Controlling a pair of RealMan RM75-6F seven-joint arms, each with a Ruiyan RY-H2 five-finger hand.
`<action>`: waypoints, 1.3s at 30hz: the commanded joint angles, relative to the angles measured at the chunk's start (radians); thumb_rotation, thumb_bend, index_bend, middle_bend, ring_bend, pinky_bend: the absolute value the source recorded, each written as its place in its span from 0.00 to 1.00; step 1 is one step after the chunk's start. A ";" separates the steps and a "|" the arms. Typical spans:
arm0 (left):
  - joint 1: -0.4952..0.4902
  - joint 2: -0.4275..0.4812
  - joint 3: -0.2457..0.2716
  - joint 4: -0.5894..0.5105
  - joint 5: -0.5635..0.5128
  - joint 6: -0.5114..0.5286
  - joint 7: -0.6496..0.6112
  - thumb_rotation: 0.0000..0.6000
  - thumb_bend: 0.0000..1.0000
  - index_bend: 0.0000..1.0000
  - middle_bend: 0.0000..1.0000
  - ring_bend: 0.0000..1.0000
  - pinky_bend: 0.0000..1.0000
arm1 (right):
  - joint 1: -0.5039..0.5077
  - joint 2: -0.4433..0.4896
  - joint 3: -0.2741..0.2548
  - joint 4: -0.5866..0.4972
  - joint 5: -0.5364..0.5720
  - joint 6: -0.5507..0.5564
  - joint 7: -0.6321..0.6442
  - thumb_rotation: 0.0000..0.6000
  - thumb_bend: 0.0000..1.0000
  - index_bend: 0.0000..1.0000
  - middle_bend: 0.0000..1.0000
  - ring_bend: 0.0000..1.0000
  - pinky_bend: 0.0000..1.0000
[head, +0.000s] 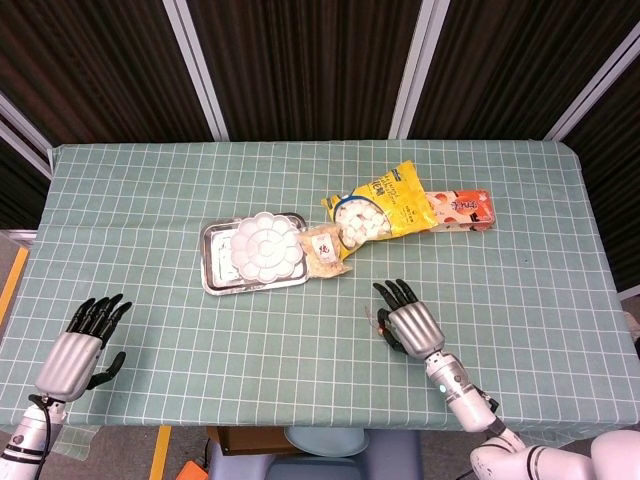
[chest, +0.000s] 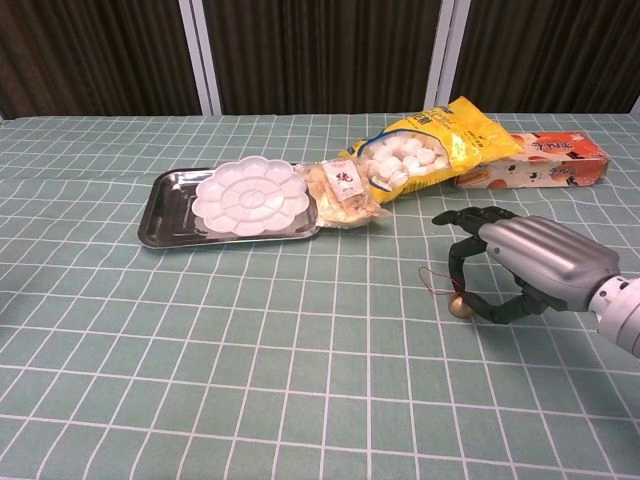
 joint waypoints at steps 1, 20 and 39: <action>-0.001 -0.002 0.001 0.003 0.005 0.002 -0.003 1.00 0.42 0.00 0.00 0.00 0.05 | -0.003 0.022 -0.006 -0.031 0.018 -0.021 -0.021 1.00 0.54 0.48 0.15 0.00 0.00; 0.006 0.004 0.000 -0.001 0.009 0.022 -0.008 1.00 0.42 0.00 0.00 0.00 0.05 | -0.114 0.234 -0.039 -0.278 -0.030 0.162 -0.077 1.00 0.54 0.05 0.03 0.00 0.00; 0.005 -0.025 -0.007 0.027 0.023 0.043 -0.011 1.00 0.42 0.00 0.00 0.00 0.05 | -0.449 0.490 -0.086 -0.318 -0.056 0.563 0.102 1.00 0.46 0.00 0.00 0.00 0.00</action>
